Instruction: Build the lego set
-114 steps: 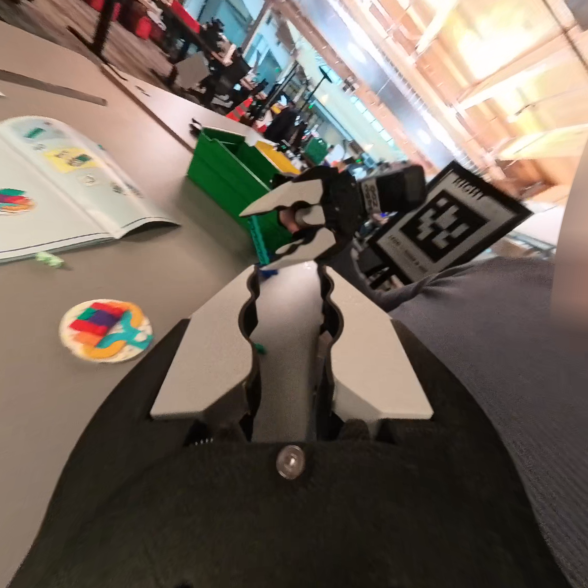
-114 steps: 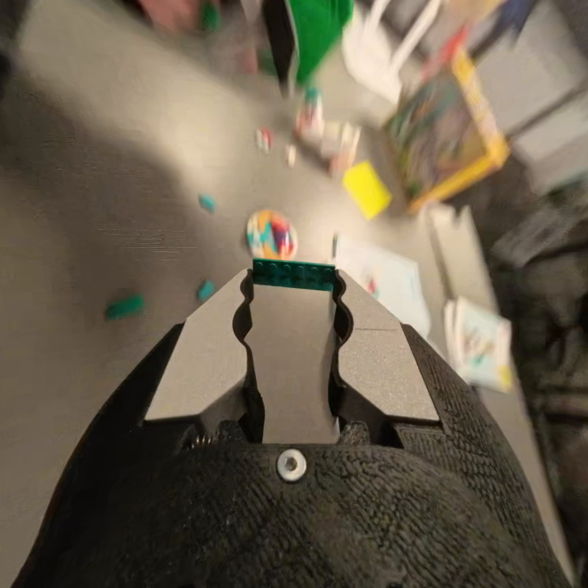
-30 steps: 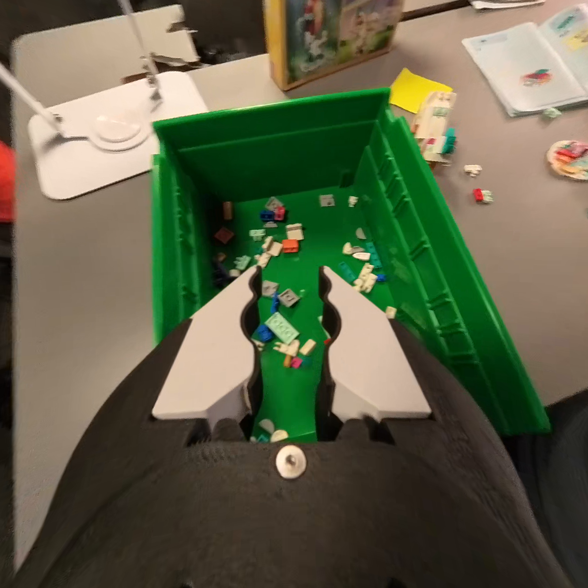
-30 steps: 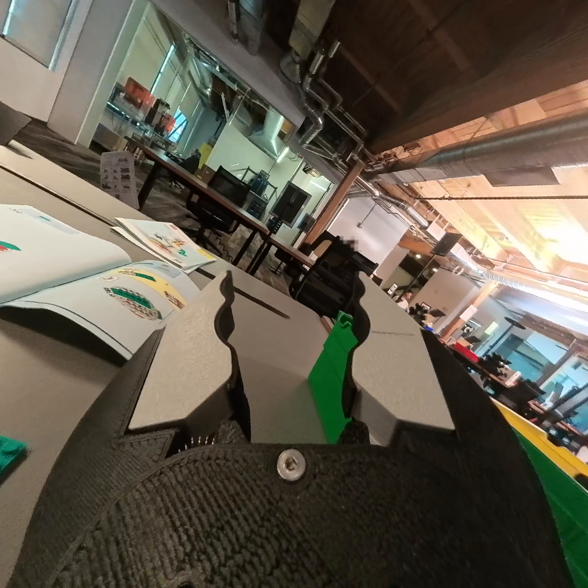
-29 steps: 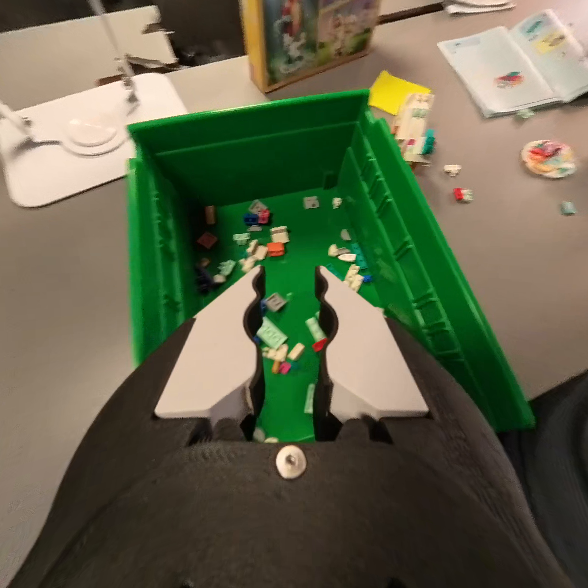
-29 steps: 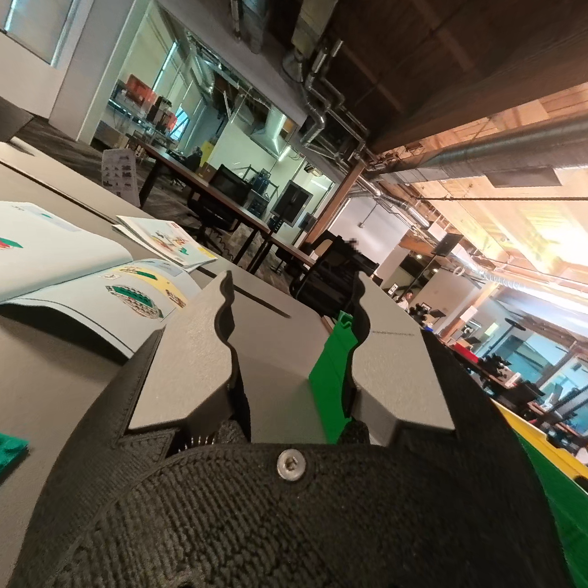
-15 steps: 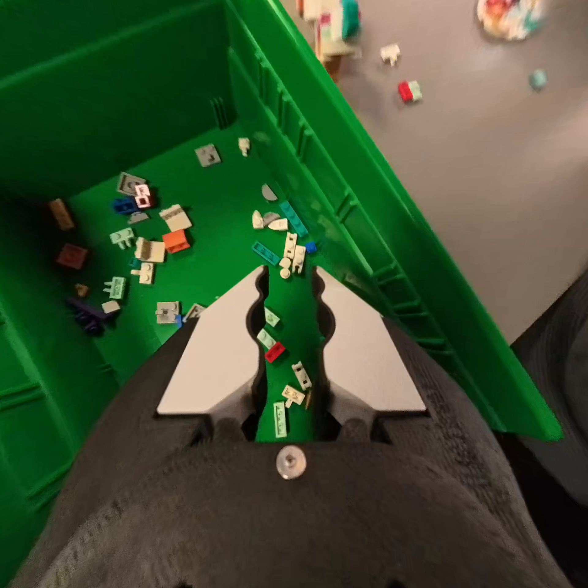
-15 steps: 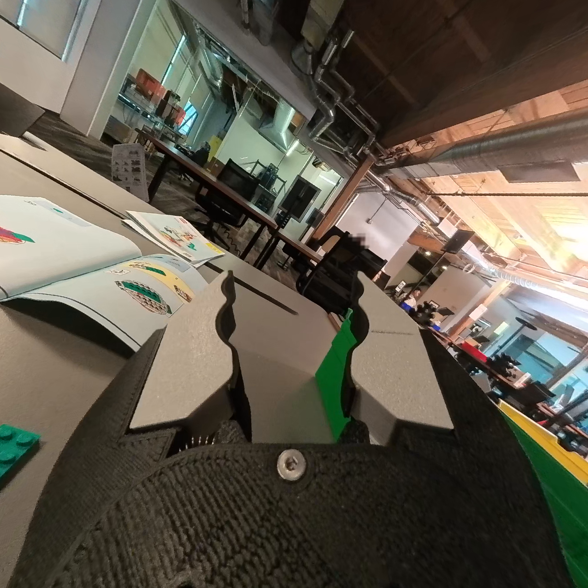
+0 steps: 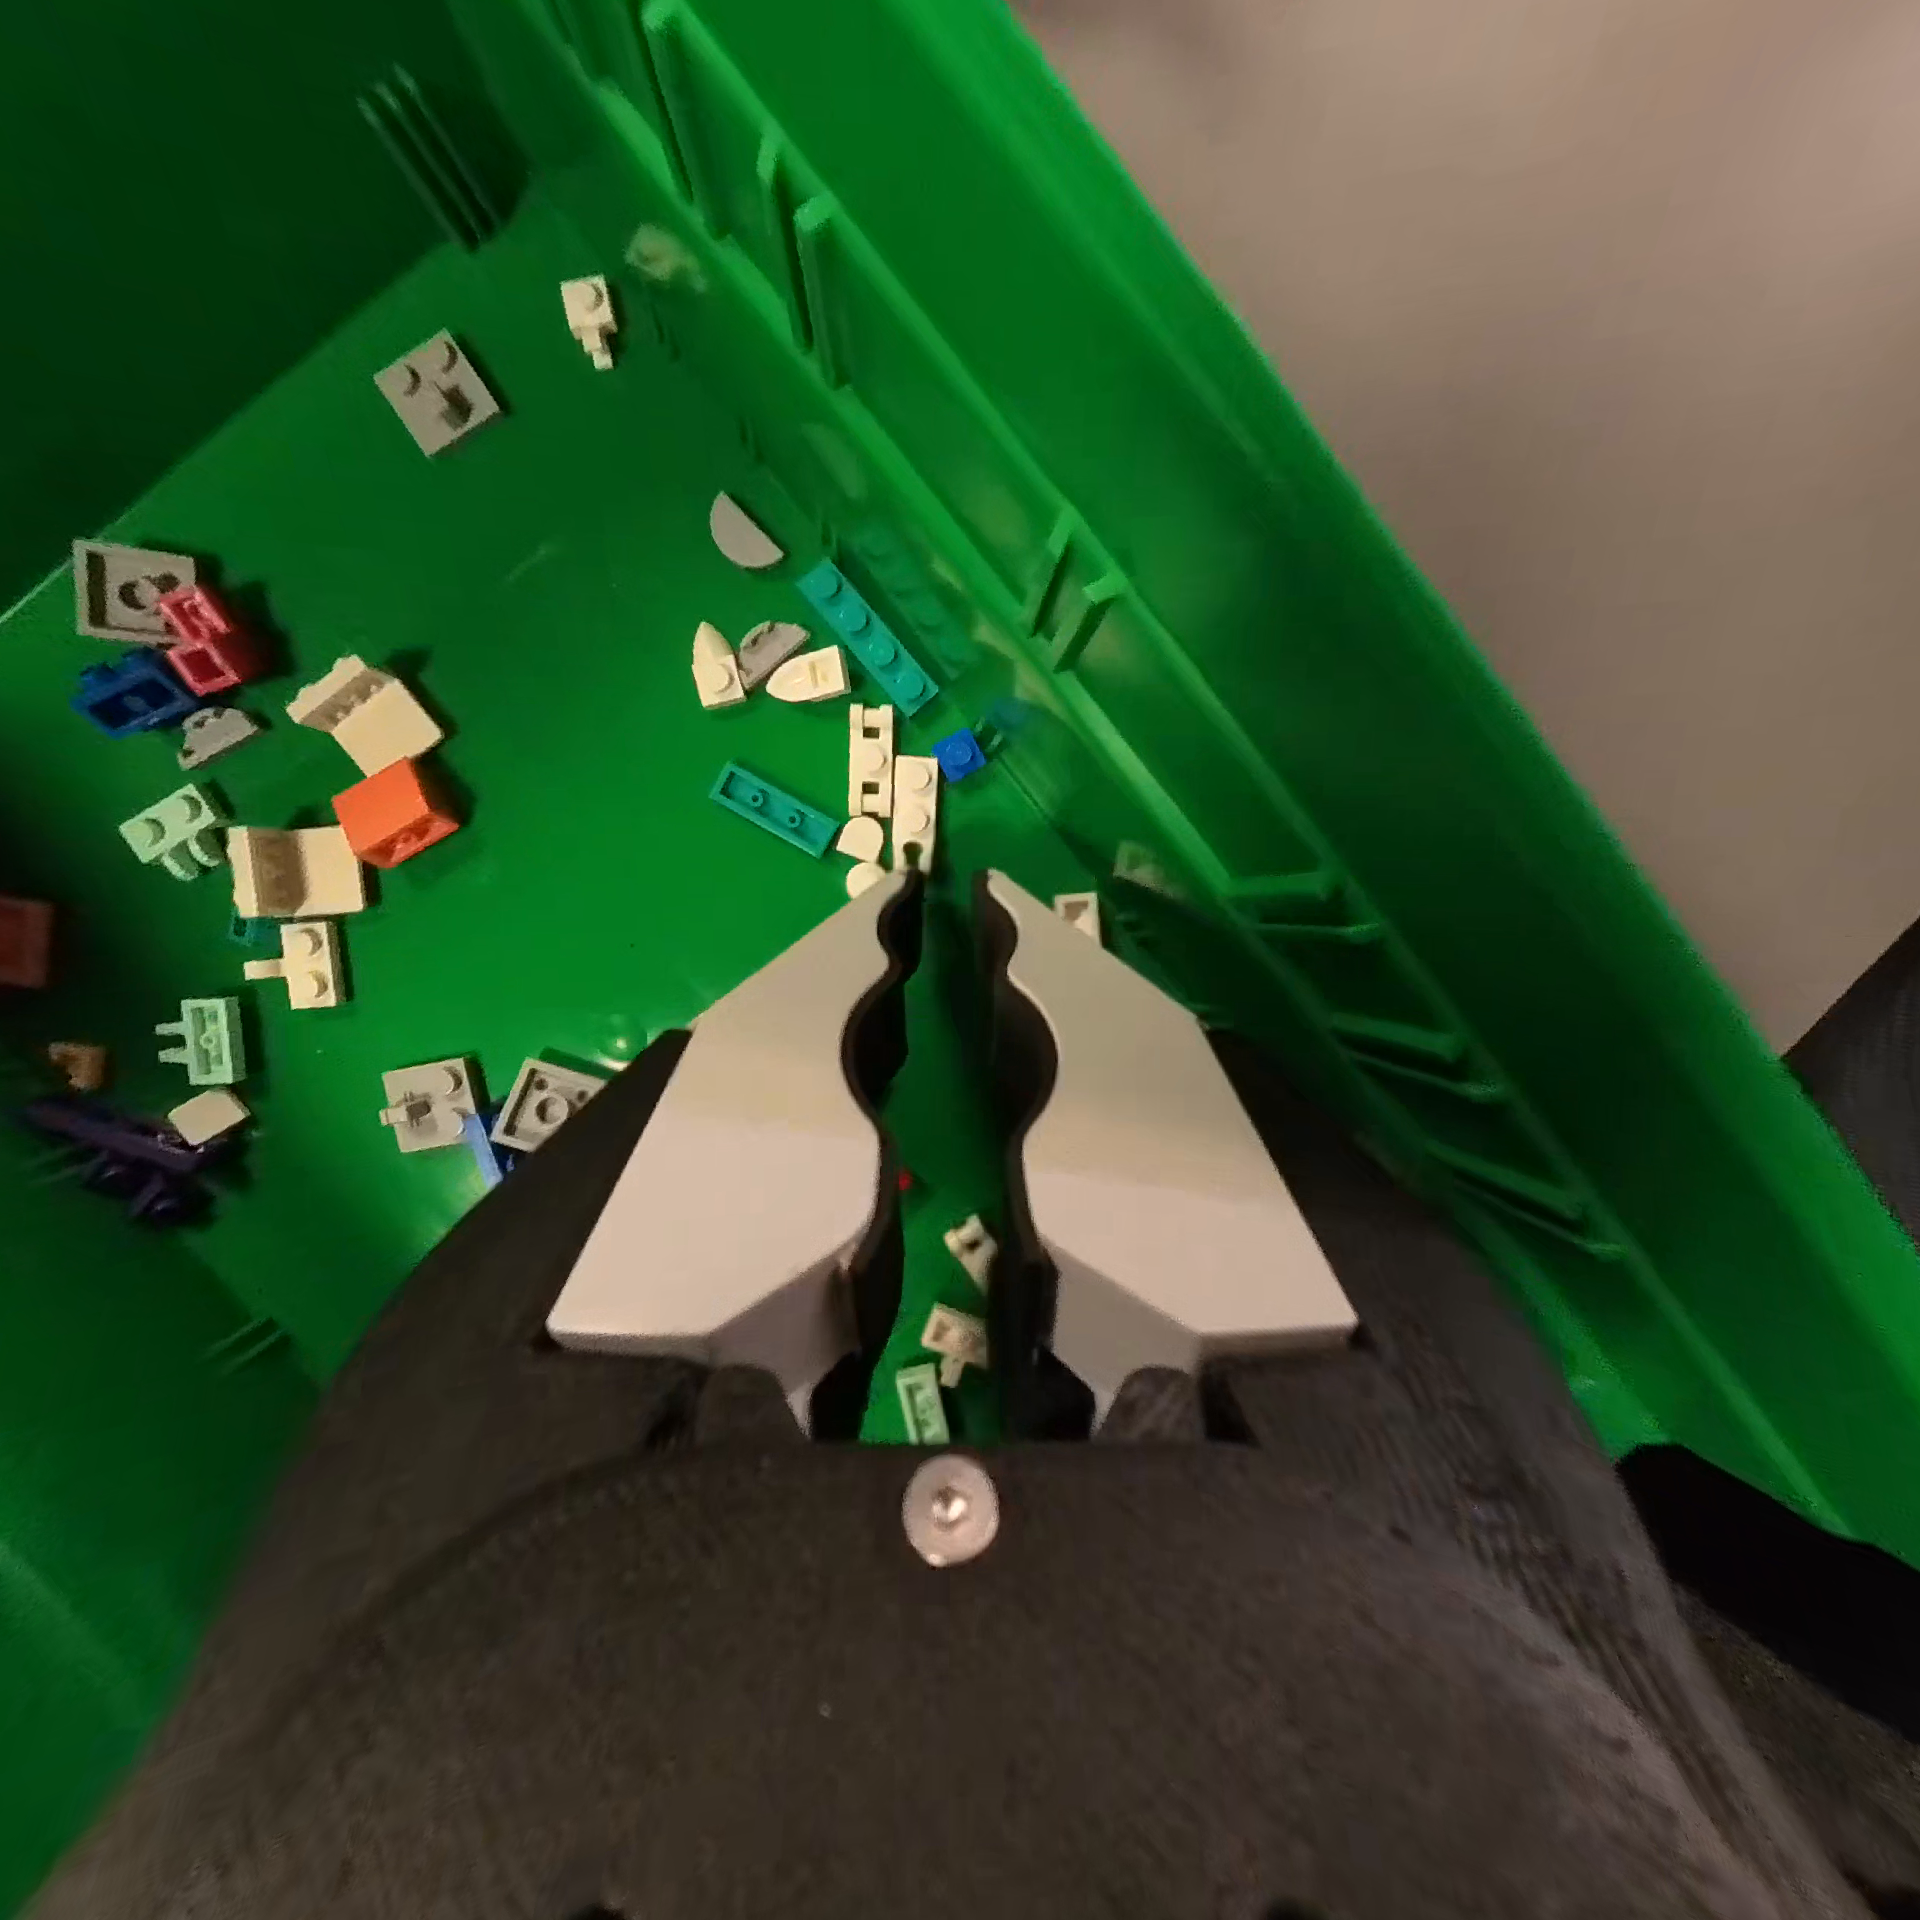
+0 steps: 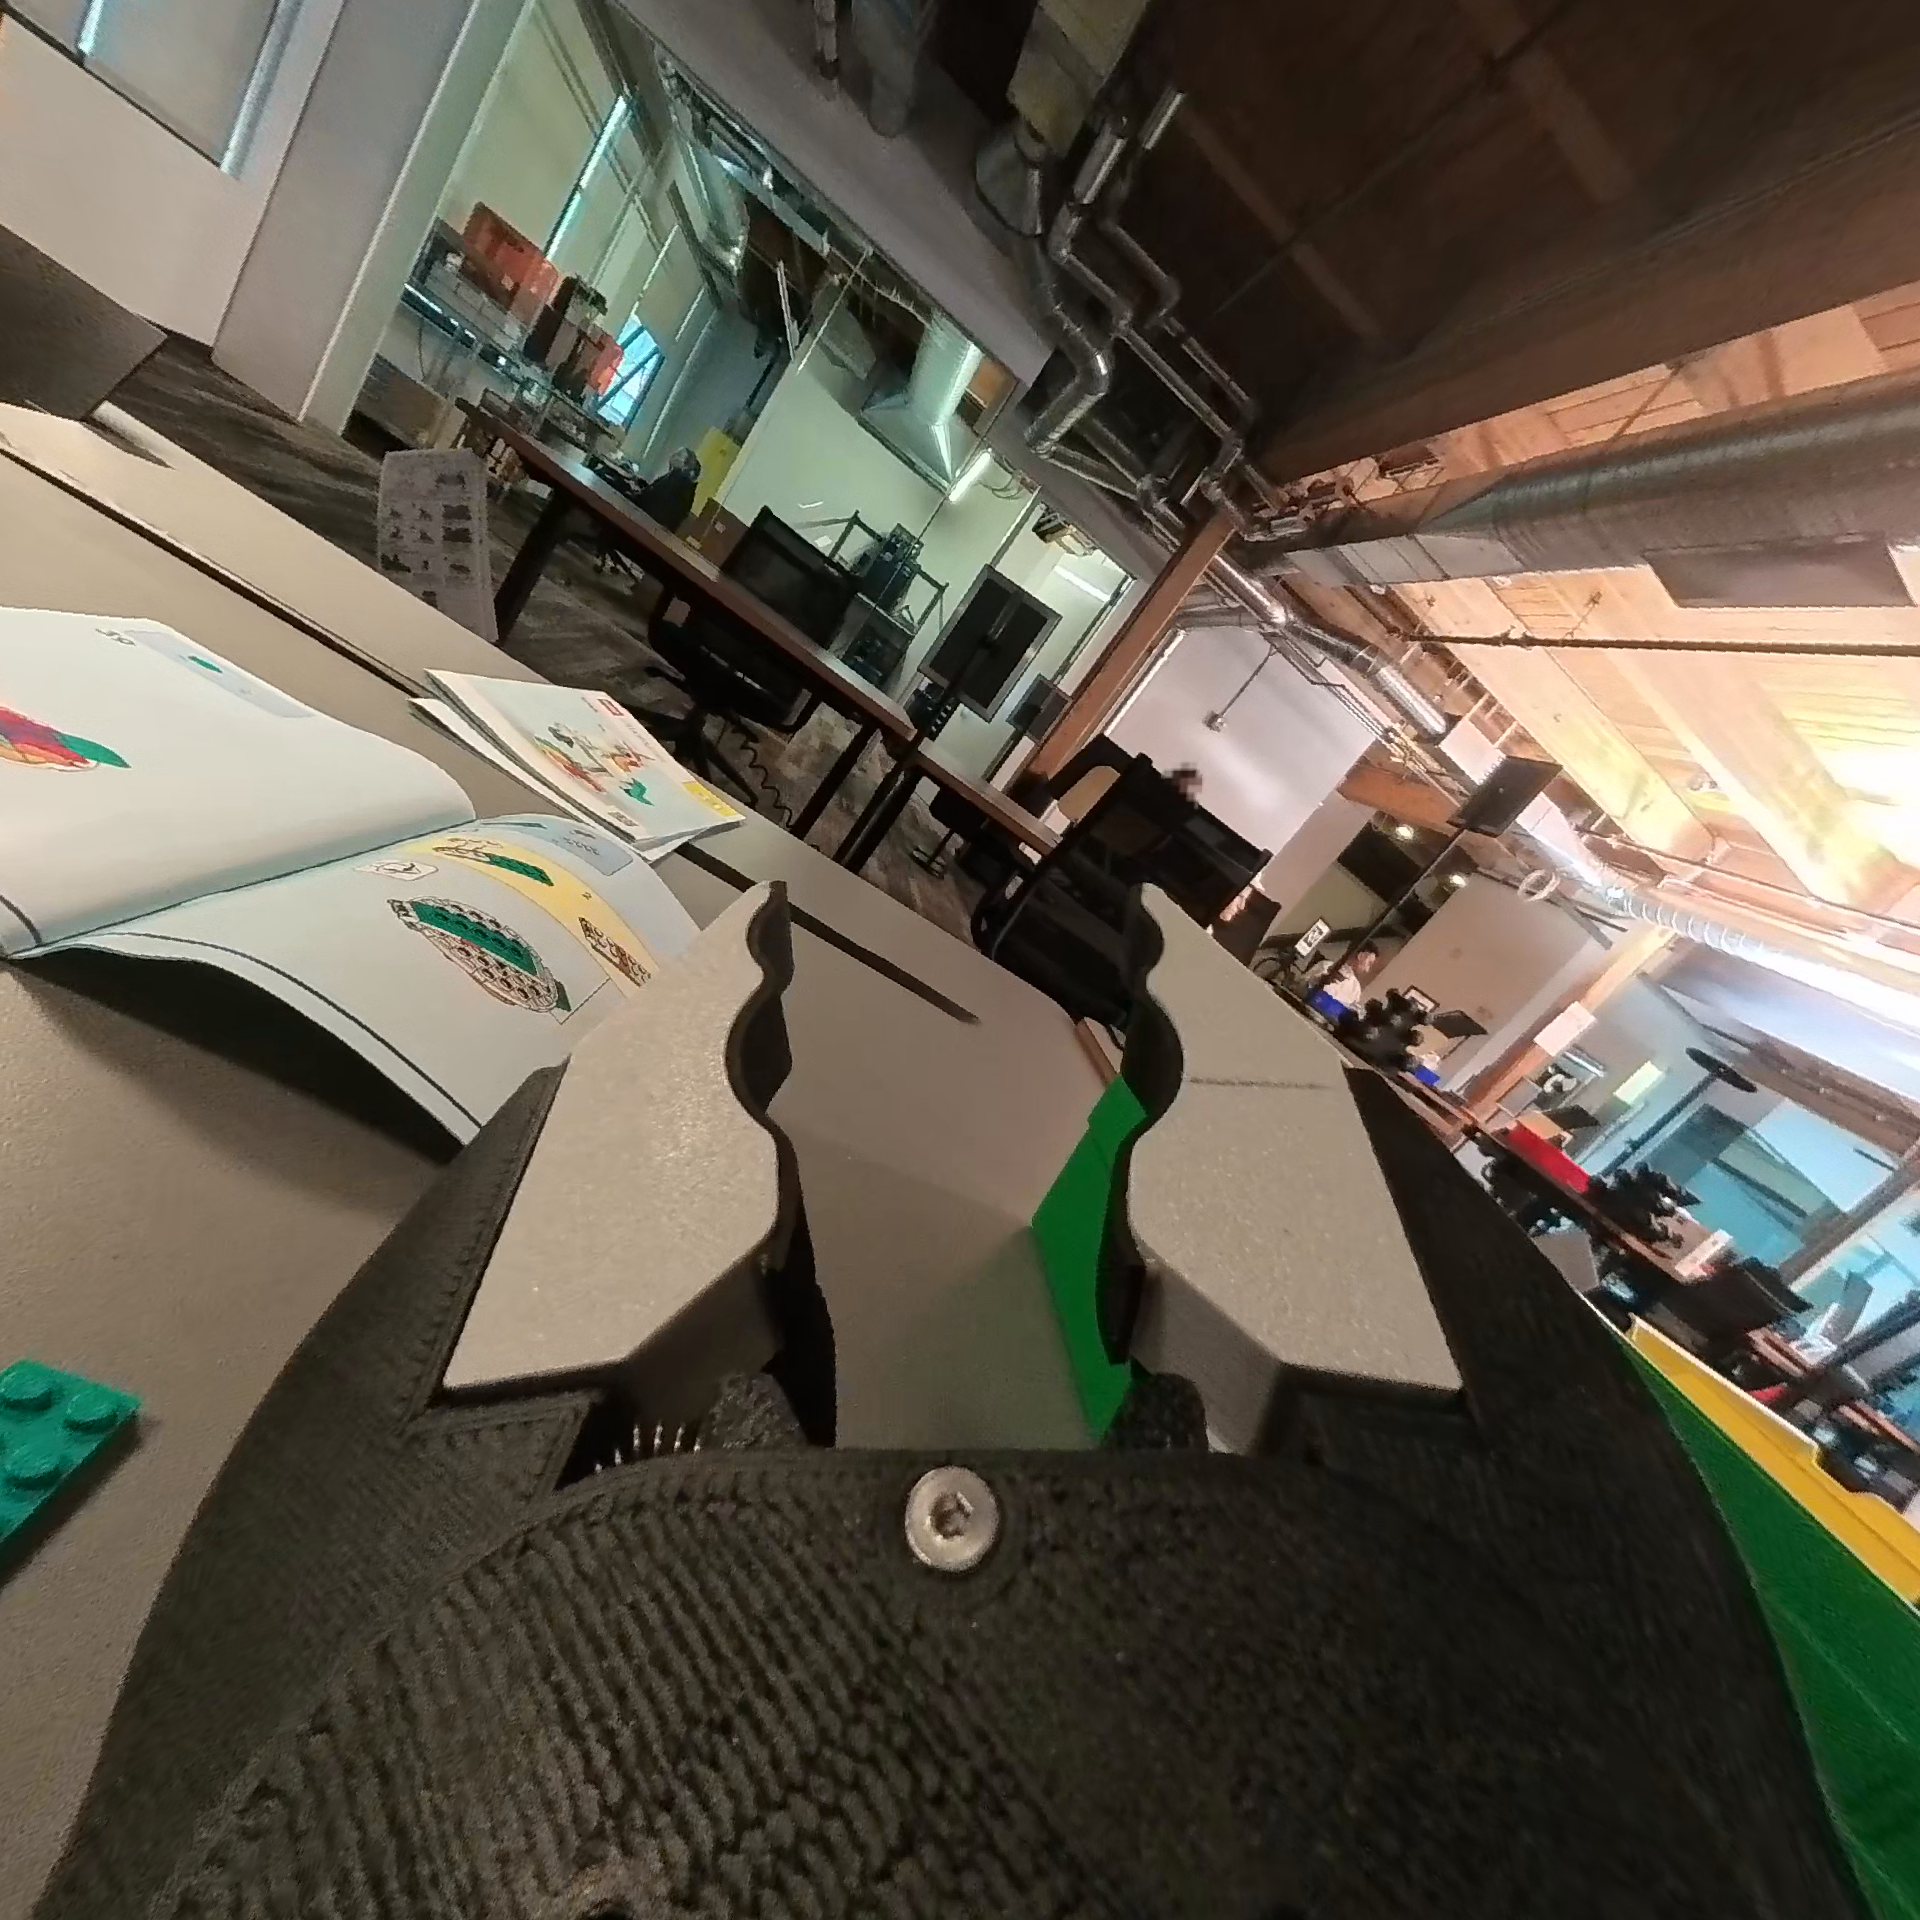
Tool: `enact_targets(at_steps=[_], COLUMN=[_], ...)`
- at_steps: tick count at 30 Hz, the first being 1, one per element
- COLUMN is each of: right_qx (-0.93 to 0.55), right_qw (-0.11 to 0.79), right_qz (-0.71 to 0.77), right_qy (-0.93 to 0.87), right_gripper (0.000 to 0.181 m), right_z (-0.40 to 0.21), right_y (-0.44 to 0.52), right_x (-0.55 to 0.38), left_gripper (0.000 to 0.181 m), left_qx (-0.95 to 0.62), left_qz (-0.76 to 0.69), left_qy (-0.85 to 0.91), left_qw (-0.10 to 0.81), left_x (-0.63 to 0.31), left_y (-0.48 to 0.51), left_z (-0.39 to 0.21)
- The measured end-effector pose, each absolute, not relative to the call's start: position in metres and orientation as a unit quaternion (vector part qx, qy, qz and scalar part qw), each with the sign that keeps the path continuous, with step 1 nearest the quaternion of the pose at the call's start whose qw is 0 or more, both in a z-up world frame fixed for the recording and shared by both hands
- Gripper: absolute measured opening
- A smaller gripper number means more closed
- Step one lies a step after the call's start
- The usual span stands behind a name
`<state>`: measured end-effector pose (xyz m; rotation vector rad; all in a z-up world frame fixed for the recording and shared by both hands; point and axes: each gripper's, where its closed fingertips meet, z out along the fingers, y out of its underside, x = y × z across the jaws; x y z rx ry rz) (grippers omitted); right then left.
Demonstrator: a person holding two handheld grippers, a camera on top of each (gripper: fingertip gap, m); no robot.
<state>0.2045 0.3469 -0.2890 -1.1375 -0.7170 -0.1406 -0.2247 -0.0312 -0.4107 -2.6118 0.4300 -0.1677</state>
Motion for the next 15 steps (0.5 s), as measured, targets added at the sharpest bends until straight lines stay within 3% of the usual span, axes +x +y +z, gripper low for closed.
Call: enact_targets(at_steps=[15], right_qx=[-0.524], right_qw=[0.782], right_qz=[-0.062], right_qy=[-0.332], right_gripper=[0.057], right_z=[-0.2882], right_y=[0.3458], right_x=[0.2051], left_gripper=[0.013], left_qx=[-0.955], left_qz=[-0.047], left_qy=[0.162], left_qw=[0.245], left_x=[-0.2274], left_y=[-0.0251], left_z=[-0.4149])
